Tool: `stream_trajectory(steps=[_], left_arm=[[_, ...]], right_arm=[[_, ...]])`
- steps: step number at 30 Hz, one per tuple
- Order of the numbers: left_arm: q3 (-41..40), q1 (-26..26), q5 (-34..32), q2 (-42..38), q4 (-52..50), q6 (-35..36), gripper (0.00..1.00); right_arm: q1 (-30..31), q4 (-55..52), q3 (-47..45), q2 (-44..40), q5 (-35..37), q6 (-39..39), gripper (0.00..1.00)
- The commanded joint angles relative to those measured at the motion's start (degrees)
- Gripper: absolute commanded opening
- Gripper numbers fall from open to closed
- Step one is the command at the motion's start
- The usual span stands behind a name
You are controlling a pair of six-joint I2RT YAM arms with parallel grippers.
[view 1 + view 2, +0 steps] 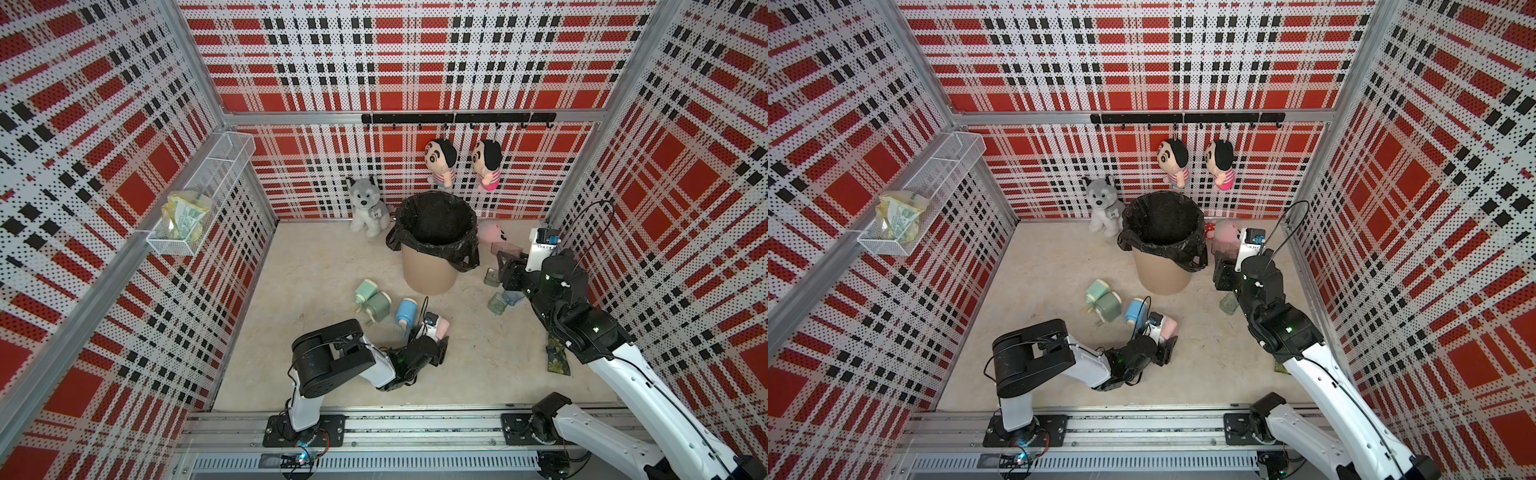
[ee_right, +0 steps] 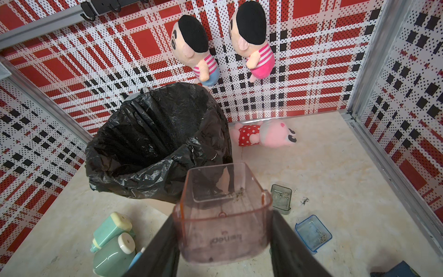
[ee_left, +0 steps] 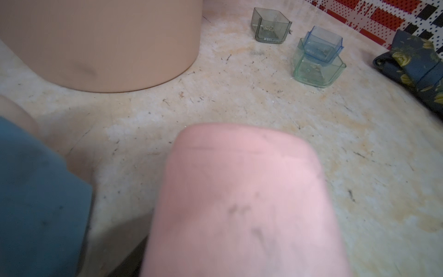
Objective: Take out the pencil sharpener tray and clean the shavings
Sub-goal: Place the pencil sharpener at the center of the board, then place the container at the center of the board.
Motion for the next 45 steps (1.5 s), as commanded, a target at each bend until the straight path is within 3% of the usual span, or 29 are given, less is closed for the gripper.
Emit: stream_trajectory(steps=[1,5,19,27,35,45], left_arm=[[-0.85,-0.33,-0.64,-0.82,2.04,0.15,0.80],[-1.85,-0.84,-1.27,-3.28,1.77,0.53,0.87],[-5.98,-4.78,-4.78,-23.95,-7.37,1.32,0.95],[-5.06,-6.16,-8.41,-37.62,-17.87,0.73,0.97],[-2.72,-2.31,-8.03,-47.87,-30.86,0.16,0.99],[-3.96,4.97,-3.25,-51.51,-33.74,-2.20,0.98]], right_arm=[[-0.26,1.33,-0.62,-0.76,0.56,-0.25,0.56],[-0.32,1.59,-1.28,-0.67,0.67,-0.23,0.56],[-0.24,6.40,-13.18,-4.79,3.97,2.01,0.55],[2.14,11.32,-22.75,-3.12,6.44,10.32,0.55],[8.78,22.59,-28.74,6.39,14.96,14.87,0.54],[10.97,45.47,-34.92,22.95,19.95,15.14,0.54]])
